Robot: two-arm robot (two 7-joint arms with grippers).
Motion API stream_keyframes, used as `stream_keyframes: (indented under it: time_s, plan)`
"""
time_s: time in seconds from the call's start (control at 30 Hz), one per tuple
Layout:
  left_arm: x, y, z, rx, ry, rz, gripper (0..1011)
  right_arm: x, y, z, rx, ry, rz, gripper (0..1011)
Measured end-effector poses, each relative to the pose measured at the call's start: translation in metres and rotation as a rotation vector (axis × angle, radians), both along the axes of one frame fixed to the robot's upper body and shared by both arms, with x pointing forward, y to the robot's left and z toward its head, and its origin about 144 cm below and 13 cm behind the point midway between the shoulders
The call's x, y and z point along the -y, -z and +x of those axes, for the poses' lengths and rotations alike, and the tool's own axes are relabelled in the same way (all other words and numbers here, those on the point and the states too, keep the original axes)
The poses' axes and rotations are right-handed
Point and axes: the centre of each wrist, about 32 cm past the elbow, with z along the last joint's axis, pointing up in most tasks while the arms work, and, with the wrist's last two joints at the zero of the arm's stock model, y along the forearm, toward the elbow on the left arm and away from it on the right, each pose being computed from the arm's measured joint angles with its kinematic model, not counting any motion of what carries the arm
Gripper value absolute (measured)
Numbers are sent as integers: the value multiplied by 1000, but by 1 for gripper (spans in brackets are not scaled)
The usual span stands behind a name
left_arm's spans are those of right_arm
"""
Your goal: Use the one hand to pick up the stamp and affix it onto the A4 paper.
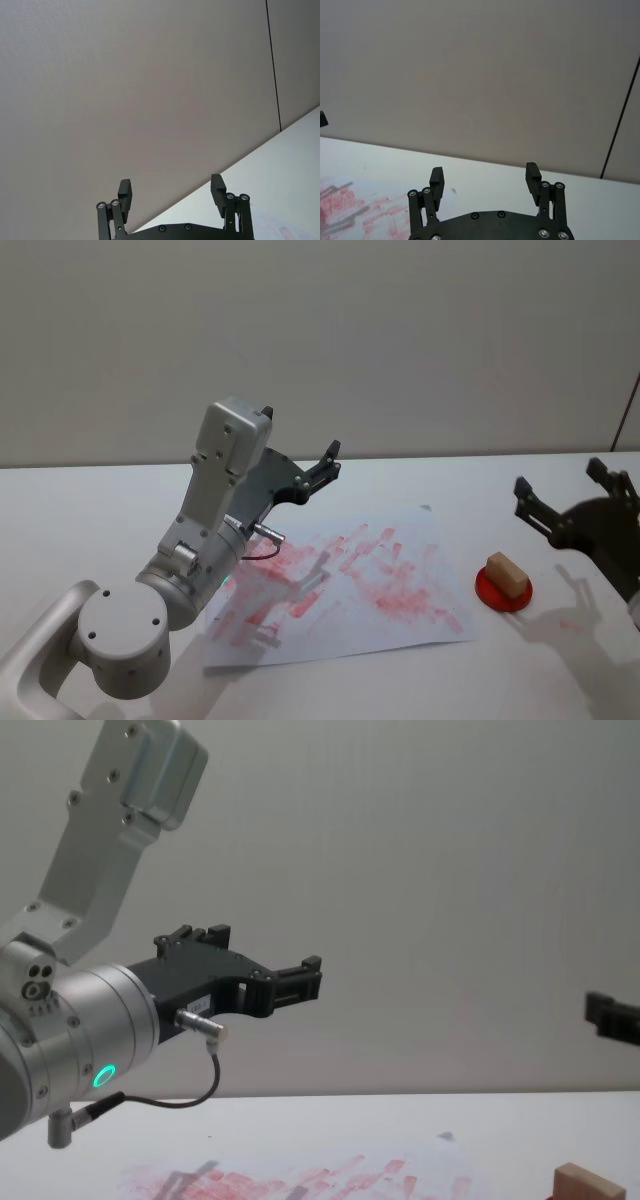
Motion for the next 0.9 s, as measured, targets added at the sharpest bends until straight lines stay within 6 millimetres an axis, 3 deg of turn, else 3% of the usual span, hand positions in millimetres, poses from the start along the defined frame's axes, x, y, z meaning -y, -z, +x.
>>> stream_keyframes:
  time_s: [0.4,0.9]
  plan:
    - [0,0,0,0,0,0,1001,15,10,-25,-120,12,-3,1001]
    - [0,0,0,0,0,0,1001,13,17,-20,-244,-59,-47,1001]
